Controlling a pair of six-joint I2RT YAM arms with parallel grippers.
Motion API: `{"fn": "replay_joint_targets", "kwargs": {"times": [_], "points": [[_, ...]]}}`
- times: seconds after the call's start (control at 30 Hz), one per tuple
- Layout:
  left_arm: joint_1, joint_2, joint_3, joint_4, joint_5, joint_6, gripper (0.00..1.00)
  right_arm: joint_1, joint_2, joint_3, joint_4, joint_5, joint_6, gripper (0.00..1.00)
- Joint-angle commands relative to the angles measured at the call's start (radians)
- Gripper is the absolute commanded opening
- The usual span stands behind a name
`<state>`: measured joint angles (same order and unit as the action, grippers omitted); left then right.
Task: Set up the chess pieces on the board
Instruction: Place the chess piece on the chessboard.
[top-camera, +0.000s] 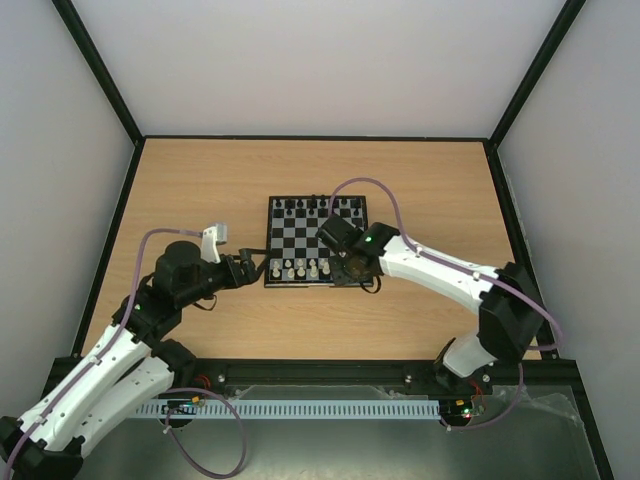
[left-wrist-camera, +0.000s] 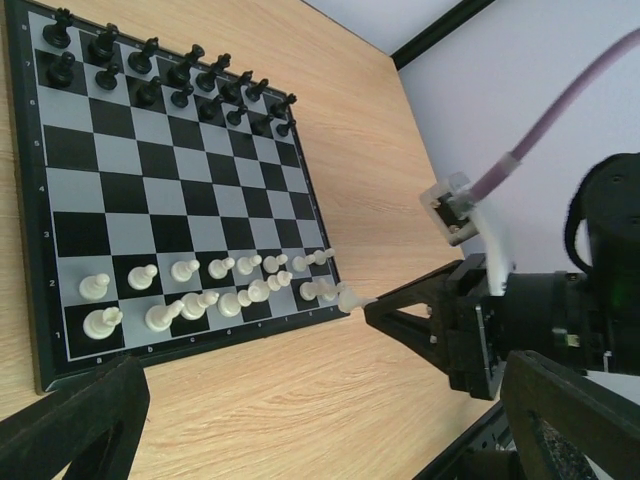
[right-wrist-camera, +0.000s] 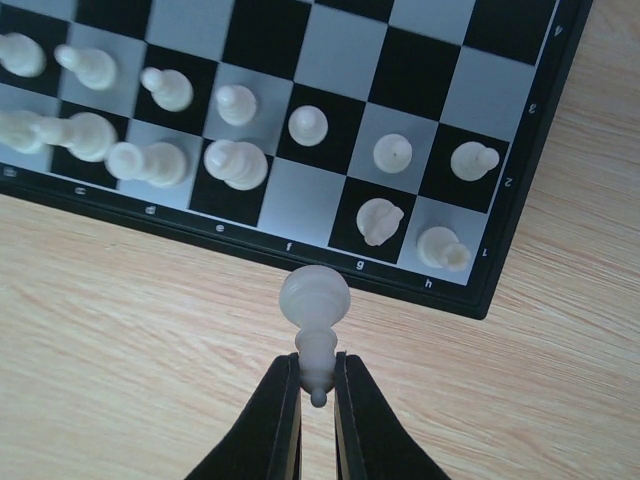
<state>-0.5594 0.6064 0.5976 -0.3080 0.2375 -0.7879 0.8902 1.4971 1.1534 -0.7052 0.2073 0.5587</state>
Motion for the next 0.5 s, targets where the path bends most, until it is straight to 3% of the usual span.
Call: {"fn": "replay_joint_targets", "kwargs": {"times": [0.0, 0.47], "points": [[0.007, 0.01, 0.008, -0.008, -0.002, 0.026, 0.99, -0.003, 0.072, 0.029, -0.065, 0.027, -0.023, 0.04], [0.019, 0.027, -0.001, 0.007, 0.02, 0.044, 0.99, -0.004, 0.239, 0.118, -0.068, -0.005, -0.083, 0.06]]}}
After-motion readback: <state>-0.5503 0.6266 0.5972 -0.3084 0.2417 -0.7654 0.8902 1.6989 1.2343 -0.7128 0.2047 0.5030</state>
